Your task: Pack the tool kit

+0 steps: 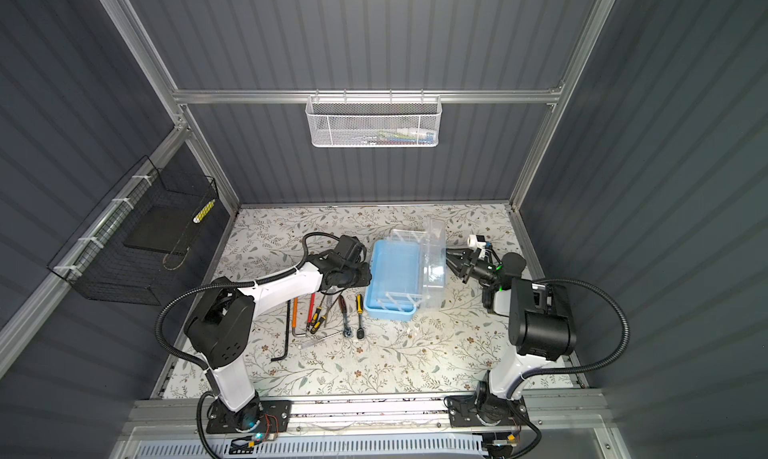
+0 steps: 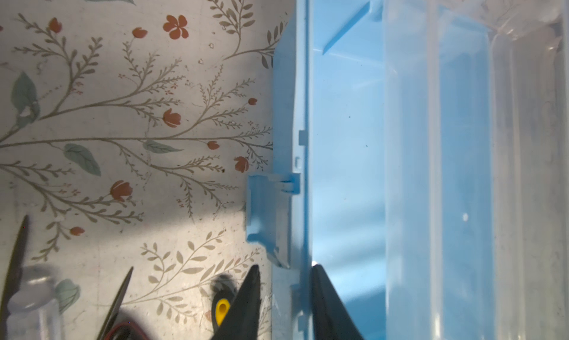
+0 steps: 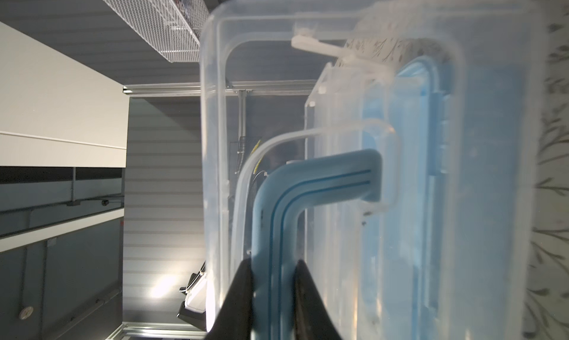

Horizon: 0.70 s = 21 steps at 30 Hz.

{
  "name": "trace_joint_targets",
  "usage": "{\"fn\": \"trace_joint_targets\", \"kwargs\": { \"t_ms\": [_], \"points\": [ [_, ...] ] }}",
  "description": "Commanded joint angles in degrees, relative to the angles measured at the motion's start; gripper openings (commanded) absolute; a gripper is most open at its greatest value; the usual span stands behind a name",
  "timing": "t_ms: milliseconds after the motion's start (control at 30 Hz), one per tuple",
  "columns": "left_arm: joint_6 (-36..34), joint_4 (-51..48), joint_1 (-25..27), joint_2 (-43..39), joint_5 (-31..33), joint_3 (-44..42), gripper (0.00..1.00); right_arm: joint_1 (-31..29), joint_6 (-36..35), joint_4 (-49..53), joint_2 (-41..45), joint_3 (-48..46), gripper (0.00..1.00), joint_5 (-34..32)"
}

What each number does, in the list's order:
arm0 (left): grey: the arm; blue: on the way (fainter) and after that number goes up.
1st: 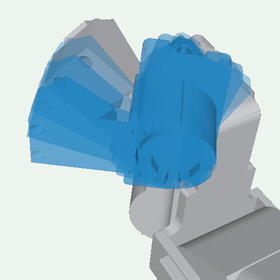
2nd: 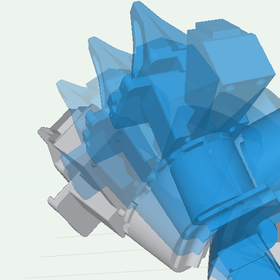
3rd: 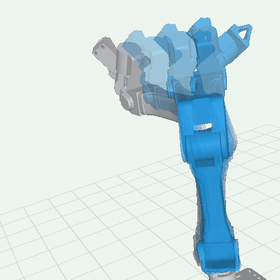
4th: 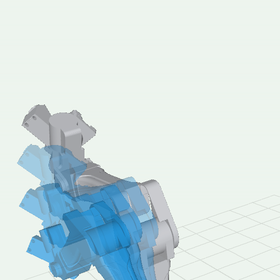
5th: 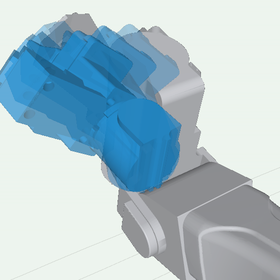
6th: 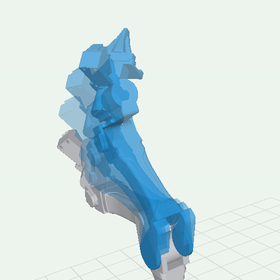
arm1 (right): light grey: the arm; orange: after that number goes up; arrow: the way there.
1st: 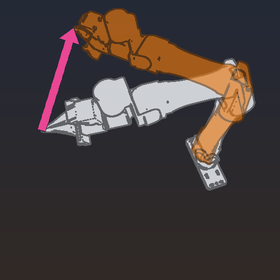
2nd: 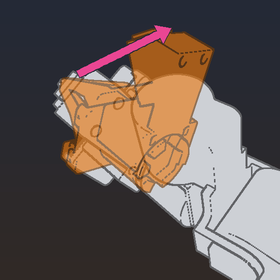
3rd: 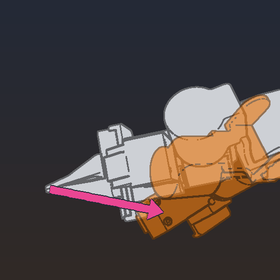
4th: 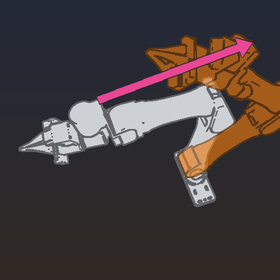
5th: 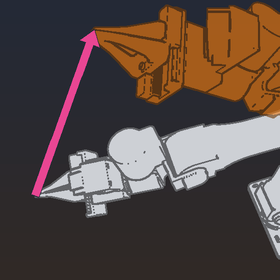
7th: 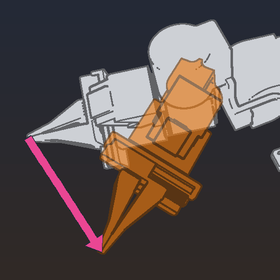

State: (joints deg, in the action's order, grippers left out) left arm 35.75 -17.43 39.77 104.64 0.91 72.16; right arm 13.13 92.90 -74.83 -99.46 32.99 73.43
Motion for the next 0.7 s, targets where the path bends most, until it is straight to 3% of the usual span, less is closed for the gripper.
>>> {"fn": "trace_joint_targets", "kwargs": {
  "t_ms": [0, 167, 233, 300, 333, 400, 467, 567, 667],
  "points": [
    [0.2, -4.2, -0.9, 1.4, 3.1, 0.6, 0.29, 2.5, -7.5, 9.0, -0.9, 0.1, 0.10, 0.3],
    [-0.1, -3.8, -0.7, 1.5, 2.6, 0.8, 0.30, 4.5, -21.6, 28.7, -0.1, 2.4, 0.13, -1.0],
    [-0.2, -3.5, -0.7, 1.4, 2.4, 0.7, 0.29, 5.7, -35.5, 50.0, 2.6, 5.9, 0.17, -4.1],
    [-0.2, -3.1, -0.7, 1.4, 2.1, 0.5, 0.29, 6.0, -51.5, 74.3, 5.2, 12.0, 0.34, -12.7],
    [-0.2, -2.6, -0.7, 1.3, 1.7, 0.4, 0.29, 6.1, -56.5, 81.9, 5.8, 15.0, 0.39, -16.6],
    [-0.2, -1.6, -0.7, 1.4, 0.8, 0.3, 0.30, 6.7, -57.6, 84.7, 6.2, 17.0, 0.46, -17.2],
    [-0.2, -0.7, -0.6, 1.6, 0.0, 0.3, 0.30, 7.0, -58.1, 86.3, 7.0, 18.2, 0.59, -19.0],
    [0.2, 0.7, -0.5, 1.4, -1.3, -0.1, 0.30, 7.0, -60.6, 91.4, 7.8, 20.8, 0.61, -24.1],
    [0.3, 1.8, -0.4, 1.5, -2.5, -0.1, 0.30, 7.0, -62.8, 95.5, 9.2, 22.9, 0.76, -27.7]
  ]
}}
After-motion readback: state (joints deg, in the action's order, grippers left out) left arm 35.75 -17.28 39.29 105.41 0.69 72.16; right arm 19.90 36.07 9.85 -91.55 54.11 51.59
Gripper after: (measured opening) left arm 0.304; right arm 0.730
